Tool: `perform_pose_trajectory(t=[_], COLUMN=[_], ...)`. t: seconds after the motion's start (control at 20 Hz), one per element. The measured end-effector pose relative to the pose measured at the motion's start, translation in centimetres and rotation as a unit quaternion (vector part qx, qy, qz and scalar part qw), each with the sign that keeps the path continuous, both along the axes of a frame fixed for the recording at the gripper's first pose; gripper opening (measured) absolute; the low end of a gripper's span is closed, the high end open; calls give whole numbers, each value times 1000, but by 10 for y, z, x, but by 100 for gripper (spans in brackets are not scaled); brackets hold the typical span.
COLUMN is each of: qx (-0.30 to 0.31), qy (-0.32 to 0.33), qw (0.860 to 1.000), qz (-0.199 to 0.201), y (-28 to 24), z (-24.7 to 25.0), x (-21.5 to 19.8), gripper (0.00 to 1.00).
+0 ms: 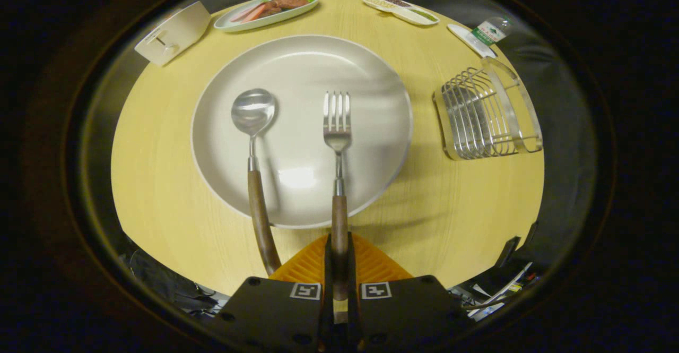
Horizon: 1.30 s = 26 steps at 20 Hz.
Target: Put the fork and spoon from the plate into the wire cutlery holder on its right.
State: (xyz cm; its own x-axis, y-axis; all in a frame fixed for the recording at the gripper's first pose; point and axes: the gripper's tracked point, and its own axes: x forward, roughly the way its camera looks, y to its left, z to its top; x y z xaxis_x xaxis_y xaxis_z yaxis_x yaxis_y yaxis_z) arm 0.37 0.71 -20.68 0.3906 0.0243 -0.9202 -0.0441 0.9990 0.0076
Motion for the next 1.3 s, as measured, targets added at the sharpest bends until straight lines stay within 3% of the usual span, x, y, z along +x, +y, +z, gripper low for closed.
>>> perform_pose_trajectory(t=[0.05, 0.4, 0.7, 1.05, 1.3], qx=[-3, -32, -34, -40, -44], qy=[2, 1, -18, -19, 3], qw=[1000, 999, 999, 997, 993], qz=[2, 19, 1, -63, -109], y=[0, -8, -15, -72, -120], z=[-2, 14, 63, 110, 118], x=[-1, -8, -11, -22, -24], gripper=[7, 7, 7, 7, 7])
